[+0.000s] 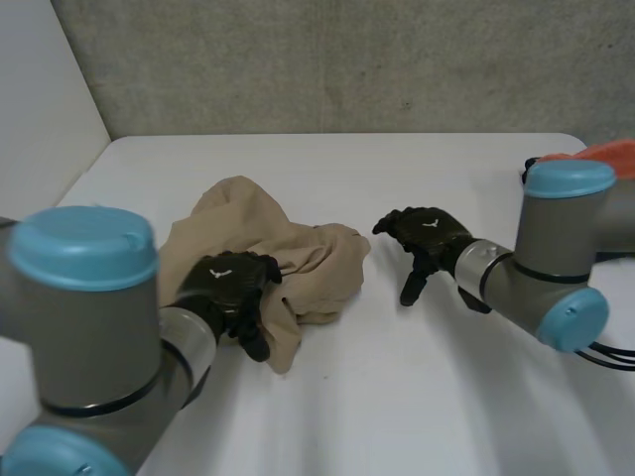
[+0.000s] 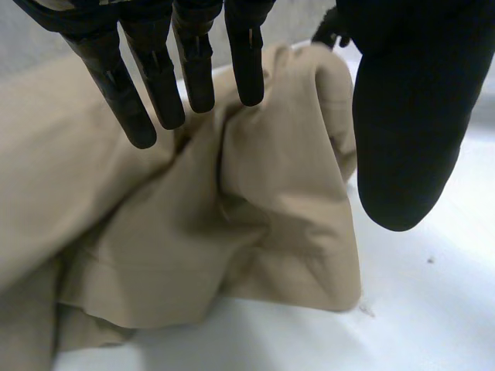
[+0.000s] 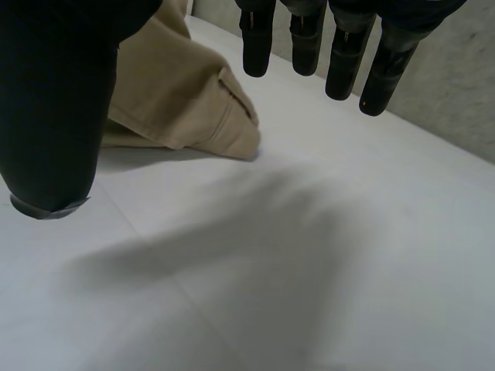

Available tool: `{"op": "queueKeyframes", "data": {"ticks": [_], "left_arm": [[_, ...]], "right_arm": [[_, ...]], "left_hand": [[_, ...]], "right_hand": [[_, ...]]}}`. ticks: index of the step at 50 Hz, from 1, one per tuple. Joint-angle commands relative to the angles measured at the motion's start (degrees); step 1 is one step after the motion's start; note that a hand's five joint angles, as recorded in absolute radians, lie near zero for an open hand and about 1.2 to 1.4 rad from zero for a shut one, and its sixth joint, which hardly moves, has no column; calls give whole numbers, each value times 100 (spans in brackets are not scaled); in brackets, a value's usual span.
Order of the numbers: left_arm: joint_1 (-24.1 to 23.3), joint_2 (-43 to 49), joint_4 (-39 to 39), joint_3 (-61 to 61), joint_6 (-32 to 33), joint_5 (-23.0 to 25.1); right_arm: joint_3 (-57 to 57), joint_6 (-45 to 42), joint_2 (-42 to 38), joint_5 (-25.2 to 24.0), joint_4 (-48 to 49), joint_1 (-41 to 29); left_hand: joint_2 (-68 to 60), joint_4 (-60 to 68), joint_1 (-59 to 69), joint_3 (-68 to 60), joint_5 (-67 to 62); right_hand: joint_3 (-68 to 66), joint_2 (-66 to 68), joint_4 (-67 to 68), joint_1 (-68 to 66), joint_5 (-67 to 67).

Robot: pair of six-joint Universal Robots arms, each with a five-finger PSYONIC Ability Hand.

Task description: Fold the laundry.

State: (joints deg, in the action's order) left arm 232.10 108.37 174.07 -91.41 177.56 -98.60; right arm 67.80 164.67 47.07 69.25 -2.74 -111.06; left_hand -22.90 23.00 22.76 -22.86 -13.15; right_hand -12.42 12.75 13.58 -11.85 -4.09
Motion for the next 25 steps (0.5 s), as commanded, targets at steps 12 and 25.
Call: {"op": "queueKeyframes", "data": {"ticks": [12,25], "left_arm": [[-139,1423,92,1485,-99,-643],[-112,1591,303,1644,-37,-801]], "right_arm": [[-1215,179,-1085,-210,203,-610],[-2244,539,-1850,-114,238,-891]], "left_hand": [[-832,822,847,-836,-808],[-5491,5481,5506,-5496,-5467]], "right_hand": [[-623,590,507,-680,-456],[-4504,4470,4388,-4561,-4337]]}}
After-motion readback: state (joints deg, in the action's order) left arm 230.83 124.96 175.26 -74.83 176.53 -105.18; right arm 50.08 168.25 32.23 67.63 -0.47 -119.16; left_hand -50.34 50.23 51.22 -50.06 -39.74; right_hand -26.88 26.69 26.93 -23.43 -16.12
